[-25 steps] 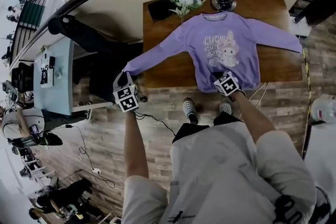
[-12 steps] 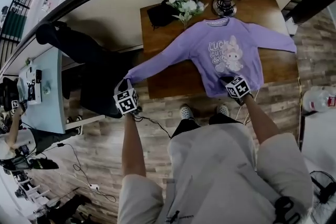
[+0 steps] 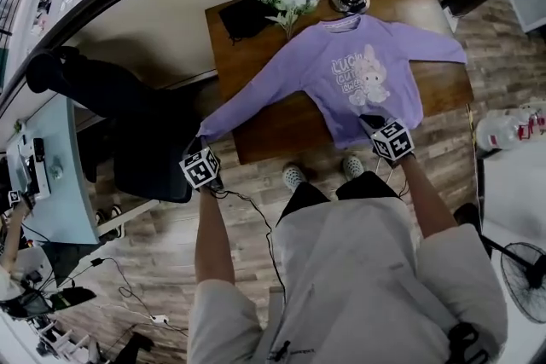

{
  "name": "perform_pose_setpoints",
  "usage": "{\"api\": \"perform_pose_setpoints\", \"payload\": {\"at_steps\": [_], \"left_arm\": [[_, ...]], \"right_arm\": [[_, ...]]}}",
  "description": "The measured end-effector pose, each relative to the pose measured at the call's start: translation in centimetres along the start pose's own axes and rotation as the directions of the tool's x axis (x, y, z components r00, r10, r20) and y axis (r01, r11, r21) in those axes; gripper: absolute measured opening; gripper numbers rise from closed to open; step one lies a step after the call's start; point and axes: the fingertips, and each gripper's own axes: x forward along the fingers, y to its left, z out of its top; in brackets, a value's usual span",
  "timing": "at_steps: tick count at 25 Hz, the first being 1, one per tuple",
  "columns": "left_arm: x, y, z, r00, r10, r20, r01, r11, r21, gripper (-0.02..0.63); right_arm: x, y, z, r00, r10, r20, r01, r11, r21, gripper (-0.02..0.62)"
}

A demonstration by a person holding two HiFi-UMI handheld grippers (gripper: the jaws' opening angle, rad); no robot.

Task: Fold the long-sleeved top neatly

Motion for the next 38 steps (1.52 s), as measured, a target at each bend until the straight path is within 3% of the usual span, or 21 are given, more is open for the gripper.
{"api": "perform_pose_setpoints", "payload": {"at_steps": [9, 15, 20, 26, 32, 38], "left_arm": [[3.2, 1.9, -2.8, 0.998, -0.037, -0.047, 0.035, 0.998, -0.048, 0.041], [3.5, 4.2, -5.8, 0.996, -0.006, -0.087, -0.002, 0.996, -0.092, 0.064], [1.8, 2.7, -6.6, 0.998, -0.003, -0.059, -0.002, 0.995, -0.097, 0.064], [-1.9, -6.2, -5.4, 0.996, -0.078, 0.037, 0.077, 0.997, 0.019, 0.063], [-3.7, -18.4, -2.4, 0.984, -0.149, 0.098, 0.145, 0.988, 0.042, 0.063], [-3.4, -30.8, 2.9, 0.974, -0.16, 0.161, 0.152, 0.987, 0.06, 0.063]], "right_arm": [[-0.2, 1.1, -0.8, 0.997, -0.071, -0.018, 0.071, 0.997, 0.019, 0.018], [1.1, 1.9, -1.3, 0.996, -0.077, -0.033, 0.079, 0.996, 0.041, 0.018], [0.8, 1.7, -2.1, 0.996, -0.075, -0.037, 0.076, 0.997, 0.027, 0.018], [-1.7, -2.8, -5.3, 0.993, -0.103, -0.053, 0.105, 0.994, 0.019, 0.018], [-5.7, -13.0, -6.6, 0.975, -0.208, 0.073, 0.187, 0.956, 0.224, 0.018], [-8.6, -24.3, -7.4, 0.95, -0.26, 0.171, 0.171, 0.895, 0.412, 0.018]]}}
